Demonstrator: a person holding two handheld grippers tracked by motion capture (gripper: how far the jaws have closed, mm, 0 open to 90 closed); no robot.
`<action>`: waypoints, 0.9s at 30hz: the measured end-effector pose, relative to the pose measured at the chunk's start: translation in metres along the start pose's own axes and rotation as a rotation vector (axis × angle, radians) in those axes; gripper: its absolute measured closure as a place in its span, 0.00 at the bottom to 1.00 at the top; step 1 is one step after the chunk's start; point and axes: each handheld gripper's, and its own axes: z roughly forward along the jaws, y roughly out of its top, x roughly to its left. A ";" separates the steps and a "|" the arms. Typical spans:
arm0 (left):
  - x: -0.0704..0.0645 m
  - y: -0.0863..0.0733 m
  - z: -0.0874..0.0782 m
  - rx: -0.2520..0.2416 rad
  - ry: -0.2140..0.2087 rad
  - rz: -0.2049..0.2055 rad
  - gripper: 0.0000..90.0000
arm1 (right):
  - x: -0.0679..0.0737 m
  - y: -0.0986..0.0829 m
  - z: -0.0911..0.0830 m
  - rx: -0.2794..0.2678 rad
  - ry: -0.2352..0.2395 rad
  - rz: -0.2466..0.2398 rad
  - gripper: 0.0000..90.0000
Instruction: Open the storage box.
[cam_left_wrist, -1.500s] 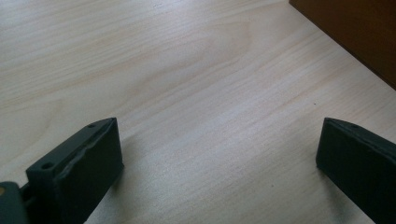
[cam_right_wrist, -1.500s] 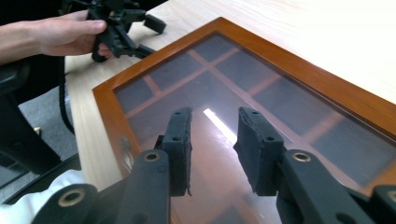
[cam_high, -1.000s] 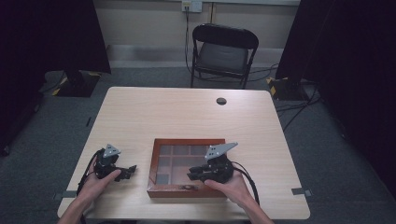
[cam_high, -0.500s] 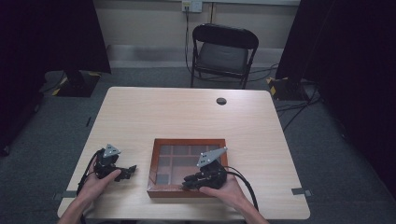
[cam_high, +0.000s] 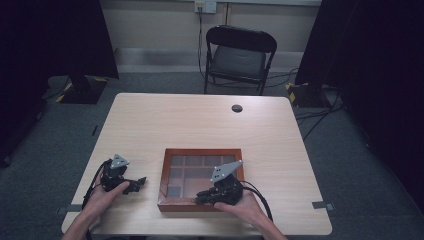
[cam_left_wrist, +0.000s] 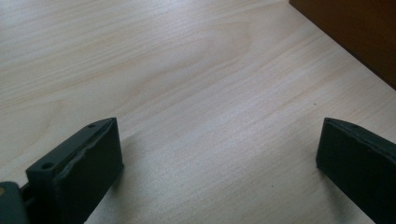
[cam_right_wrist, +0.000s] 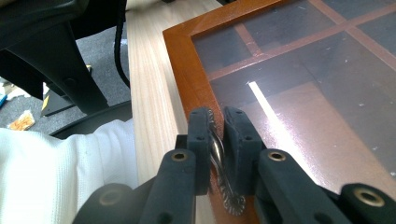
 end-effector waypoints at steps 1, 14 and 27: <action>0.000 0.000 0.000 0.001 -0.001 0.000 0.00 | 0.000 0.000 0.000 0.001 -0.001 -0.001 0.92; 0.001 0.000 0.000 0.001 -0.003 0.003 0.00 | 0.001 0.002 0.000 0.010 -0.001 -0.012 0.93; 0.003 0.000 -0.002 0.003 -0.015 0.017 0.01 | 0.000 0.004 0.000 0.017 0.007 -0.008 0.93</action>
